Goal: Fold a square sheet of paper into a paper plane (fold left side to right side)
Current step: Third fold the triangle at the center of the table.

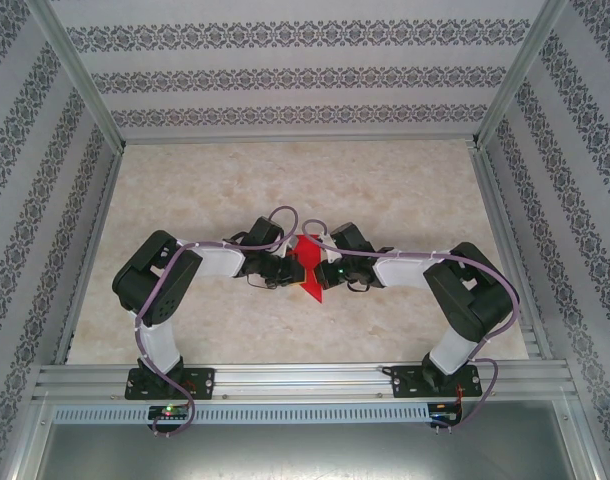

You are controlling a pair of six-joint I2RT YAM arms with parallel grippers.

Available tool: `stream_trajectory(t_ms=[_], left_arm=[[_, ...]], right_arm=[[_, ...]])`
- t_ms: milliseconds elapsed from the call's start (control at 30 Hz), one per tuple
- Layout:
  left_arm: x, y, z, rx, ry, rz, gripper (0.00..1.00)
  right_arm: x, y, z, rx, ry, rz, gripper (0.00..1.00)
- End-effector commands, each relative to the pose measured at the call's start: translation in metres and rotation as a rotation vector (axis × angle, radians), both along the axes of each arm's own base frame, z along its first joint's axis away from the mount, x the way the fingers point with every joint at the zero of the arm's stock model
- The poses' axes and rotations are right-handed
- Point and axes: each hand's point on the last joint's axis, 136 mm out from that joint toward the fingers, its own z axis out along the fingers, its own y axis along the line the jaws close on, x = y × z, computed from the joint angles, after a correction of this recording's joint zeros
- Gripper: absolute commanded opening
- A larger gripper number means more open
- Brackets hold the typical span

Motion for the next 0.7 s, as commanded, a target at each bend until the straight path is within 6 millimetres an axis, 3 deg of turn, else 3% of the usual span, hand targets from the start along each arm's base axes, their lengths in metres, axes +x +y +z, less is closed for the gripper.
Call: stream_trajectory(t_ms=[0,133,300,467,533,667], left_arm=[[-0.014,0.011,-0.025,0.081,0.042,0.000,0.06],[-0.019,0.017,-0.034,0.107,0.060,0.006,0.06],[-0.022,0.020,-0.039,0.120,0.068,0.006,0.06],[-0.021,0.017,-0.037,0.117,0.064,0.003,0.05],[-0.020,0.017,-0.037,0.116,0.062,0.003,0.05],[-0.019,0.017,-0.037,0.119,0.060,0.003,0.05]], right_arm=[[-0.012,-0.003,-0.010,-0.036,0.064,0.023,0.00],[0.002,0.004,0.017,0.027,0.037,0.001,0.16],[0.008,-0.003,0.050,0.057,0.031,-0.037,0.29],[-0.028,0.002,0.058,0.120,0.180,-0.004,0.15],[-0.046,0.010,0.056,0.157,0.243,0.006,0.09],[-0.061,0.026,0.047,0.186,0.315,0.012,0.03]])
